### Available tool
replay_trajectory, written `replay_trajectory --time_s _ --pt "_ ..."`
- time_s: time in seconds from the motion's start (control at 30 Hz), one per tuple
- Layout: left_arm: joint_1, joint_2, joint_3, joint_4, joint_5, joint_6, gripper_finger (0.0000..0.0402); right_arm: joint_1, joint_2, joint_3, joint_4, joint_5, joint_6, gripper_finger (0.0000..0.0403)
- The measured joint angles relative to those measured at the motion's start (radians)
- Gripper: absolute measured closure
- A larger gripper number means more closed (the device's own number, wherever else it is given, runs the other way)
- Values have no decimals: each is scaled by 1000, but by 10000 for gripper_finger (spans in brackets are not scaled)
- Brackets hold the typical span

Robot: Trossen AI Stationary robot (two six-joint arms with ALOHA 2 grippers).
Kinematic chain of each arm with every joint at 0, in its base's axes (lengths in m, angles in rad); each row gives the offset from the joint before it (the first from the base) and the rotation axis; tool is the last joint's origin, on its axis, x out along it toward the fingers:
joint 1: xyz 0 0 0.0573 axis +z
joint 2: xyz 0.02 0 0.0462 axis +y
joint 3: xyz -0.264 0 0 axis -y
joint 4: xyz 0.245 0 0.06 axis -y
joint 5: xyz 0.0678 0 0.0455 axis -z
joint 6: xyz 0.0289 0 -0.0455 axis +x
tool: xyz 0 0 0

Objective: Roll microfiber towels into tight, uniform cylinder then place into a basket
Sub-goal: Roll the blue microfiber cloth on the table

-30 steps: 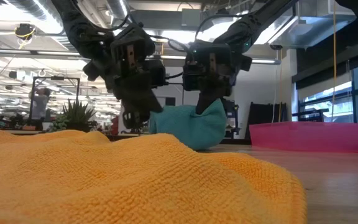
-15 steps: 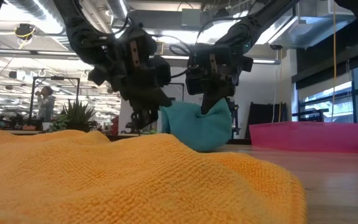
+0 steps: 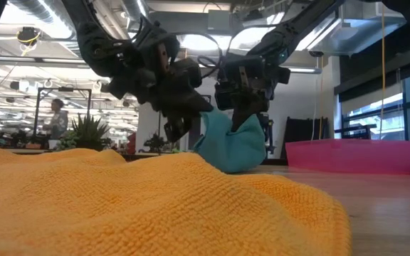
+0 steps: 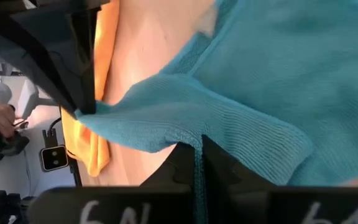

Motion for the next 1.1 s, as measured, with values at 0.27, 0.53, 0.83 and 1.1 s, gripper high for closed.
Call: replay_trajectory --time_s 0.27,0.53,0.83,1.1 --pt "0 26 0 -15 -60 -36 401 -18 0 0 -14 1 1 394" --pt "0 39 0 -15 -98 -93 401 -25 0 0 -19 2 20 394" --pt "4 39 0 -25 -152 -117 401 -36 0 0 -114 -34 -8 394" --pt "4 39 0 -35 -153 -118 401 -36 0 0 -167 -163 -56 394"
